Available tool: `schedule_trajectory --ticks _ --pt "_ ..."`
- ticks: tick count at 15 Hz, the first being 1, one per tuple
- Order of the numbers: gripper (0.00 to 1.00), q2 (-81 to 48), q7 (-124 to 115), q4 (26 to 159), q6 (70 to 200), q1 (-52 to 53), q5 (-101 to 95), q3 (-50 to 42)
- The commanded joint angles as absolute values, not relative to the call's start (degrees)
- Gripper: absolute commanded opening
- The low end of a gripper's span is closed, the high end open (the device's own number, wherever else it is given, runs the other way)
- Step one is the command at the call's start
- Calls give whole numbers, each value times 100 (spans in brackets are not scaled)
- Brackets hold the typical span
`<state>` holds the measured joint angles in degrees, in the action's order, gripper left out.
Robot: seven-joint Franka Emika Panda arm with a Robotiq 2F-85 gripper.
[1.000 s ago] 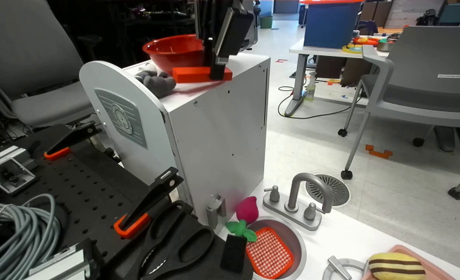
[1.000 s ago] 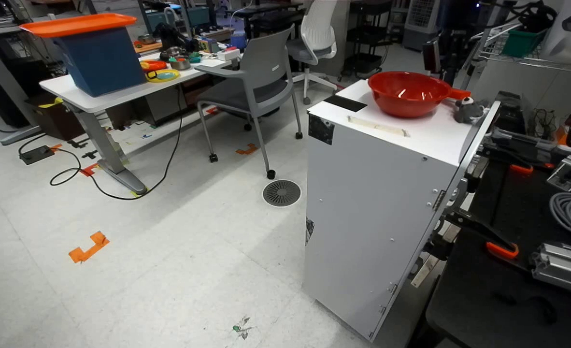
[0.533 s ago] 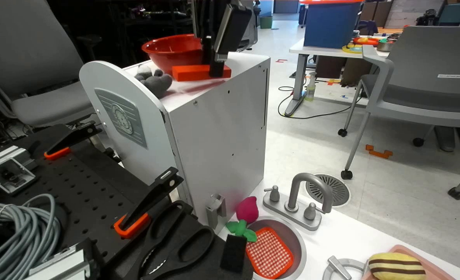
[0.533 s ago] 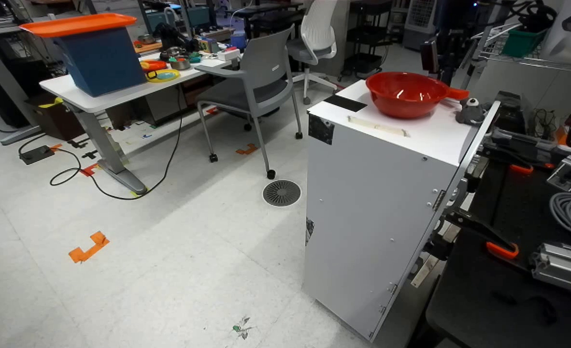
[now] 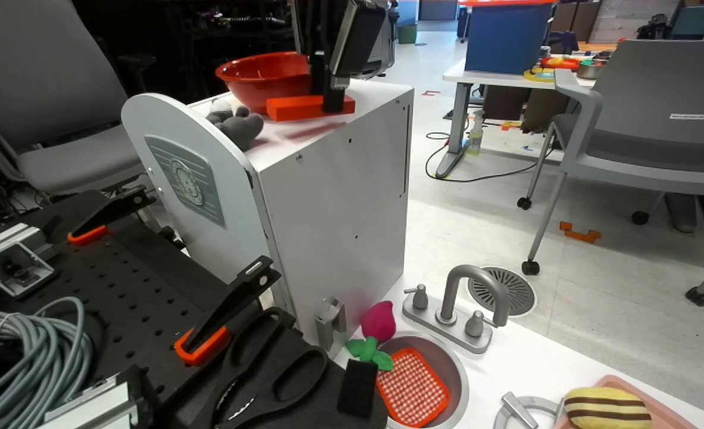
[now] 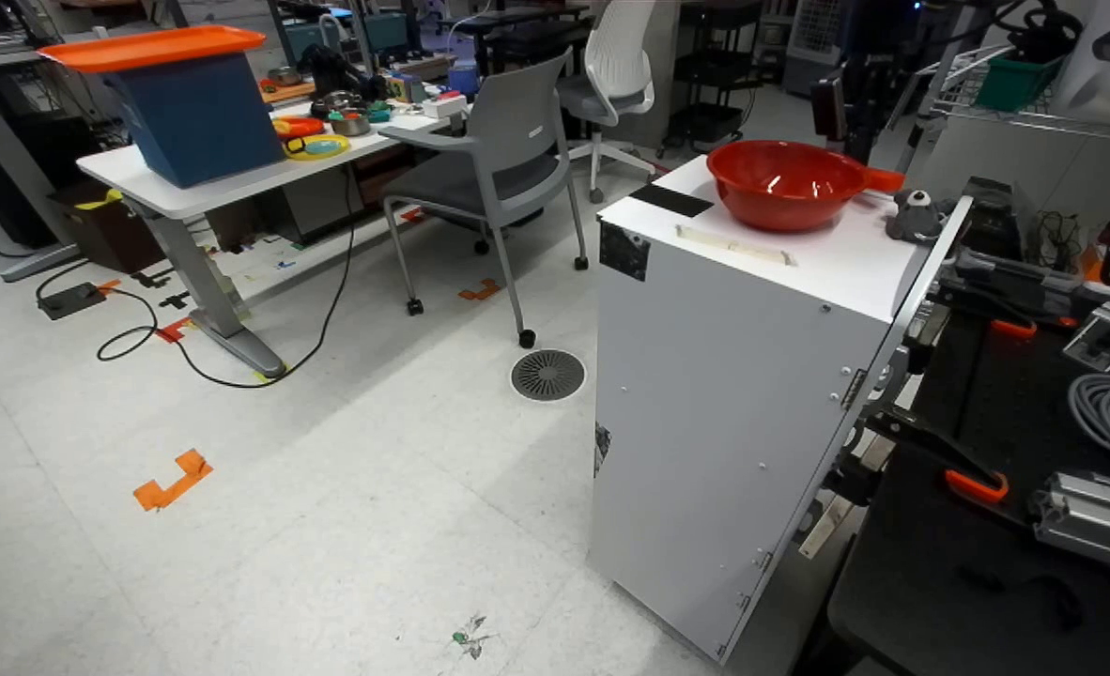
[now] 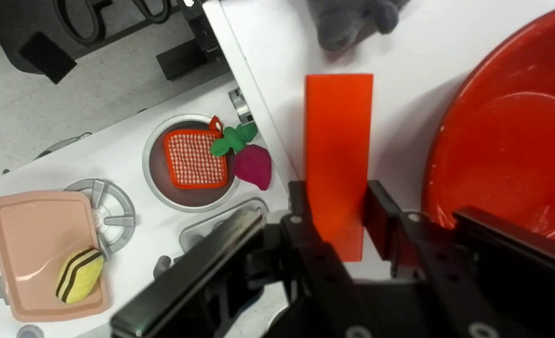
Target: Take the block out of the red bowl on top of the cabinet
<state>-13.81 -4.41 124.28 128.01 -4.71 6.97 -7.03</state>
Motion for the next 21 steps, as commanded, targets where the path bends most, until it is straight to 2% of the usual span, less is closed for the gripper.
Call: schedule_trajectory --ticks 1,21 --pt "8 -1305 -543 12460 12967 -470 513 -671" --pt "8 -1413 -531 12355 13059 -341 313 -574"
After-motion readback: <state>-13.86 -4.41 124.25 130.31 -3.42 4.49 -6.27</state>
